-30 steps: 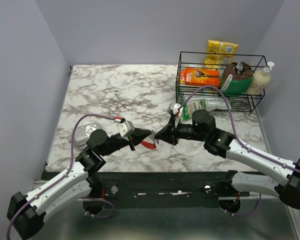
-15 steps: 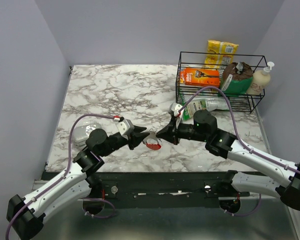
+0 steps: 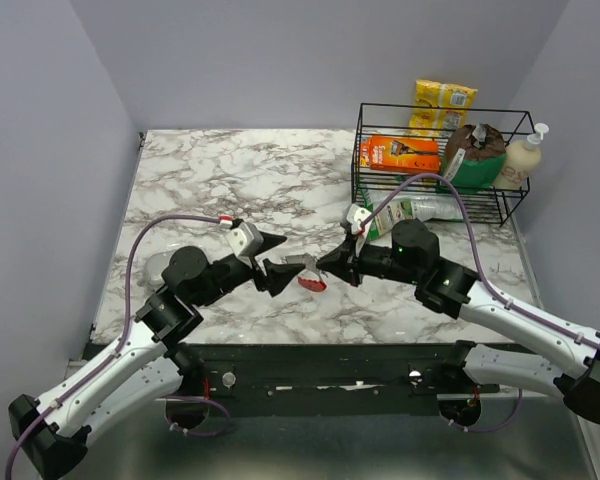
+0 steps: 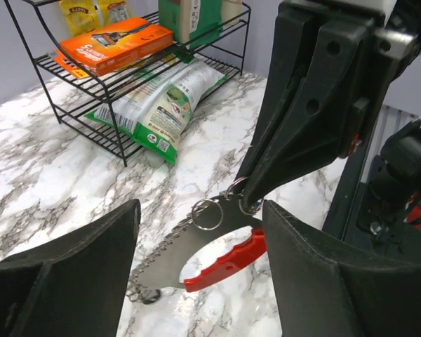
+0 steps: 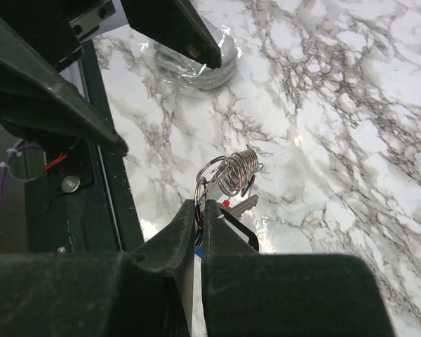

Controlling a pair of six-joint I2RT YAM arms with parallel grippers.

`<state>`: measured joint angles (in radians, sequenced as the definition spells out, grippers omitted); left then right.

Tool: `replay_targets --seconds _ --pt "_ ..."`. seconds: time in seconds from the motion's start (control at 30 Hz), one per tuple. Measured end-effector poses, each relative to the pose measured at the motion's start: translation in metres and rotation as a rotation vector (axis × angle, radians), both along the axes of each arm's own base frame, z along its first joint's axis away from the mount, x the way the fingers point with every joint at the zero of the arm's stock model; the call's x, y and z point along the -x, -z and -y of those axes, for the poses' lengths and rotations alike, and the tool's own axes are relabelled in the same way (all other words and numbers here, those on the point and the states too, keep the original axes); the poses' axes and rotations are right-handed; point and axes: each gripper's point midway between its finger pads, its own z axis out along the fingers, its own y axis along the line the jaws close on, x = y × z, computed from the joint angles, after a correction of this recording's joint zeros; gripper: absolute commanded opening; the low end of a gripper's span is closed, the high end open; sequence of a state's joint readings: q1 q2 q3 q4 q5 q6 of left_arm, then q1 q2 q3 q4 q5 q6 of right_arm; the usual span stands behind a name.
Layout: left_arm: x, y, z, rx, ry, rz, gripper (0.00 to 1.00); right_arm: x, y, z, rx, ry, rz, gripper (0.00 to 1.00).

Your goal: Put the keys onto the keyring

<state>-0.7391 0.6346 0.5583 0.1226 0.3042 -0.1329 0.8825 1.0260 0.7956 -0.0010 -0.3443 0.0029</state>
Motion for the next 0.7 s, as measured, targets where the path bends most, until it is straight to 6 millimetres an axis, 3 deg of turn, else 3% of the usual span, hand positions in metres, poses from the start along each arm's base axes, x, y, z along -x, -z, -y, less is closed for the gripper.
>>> replay_targets --seconds 0.27,0.47,0.63,0.7 --pt "-0.014 -0.04 0.019 0.022 -0.004 -0.186 0.84 -0.021 -0.011 0.012 0.001 0.129 0.061 0.0" --pt "-0.021 -0.039 0.032 -0.007 -0.012 -0.353 0.74 -0.032 -0.018 0.019 0.005 0.195 0.098 0.0" --pt "-0.016 -0.036 0.041 -0.028 0.031 -0.437 0.7 -0.034 -0.02 0.021 0.003 0.21 0.107 0.0" --pt "-0.015 -0.034 0.045 -0.035 0.049 -0.468 0.61 -0.034 -0.022 0.021 -0.001 0.209 0.111 0.0"
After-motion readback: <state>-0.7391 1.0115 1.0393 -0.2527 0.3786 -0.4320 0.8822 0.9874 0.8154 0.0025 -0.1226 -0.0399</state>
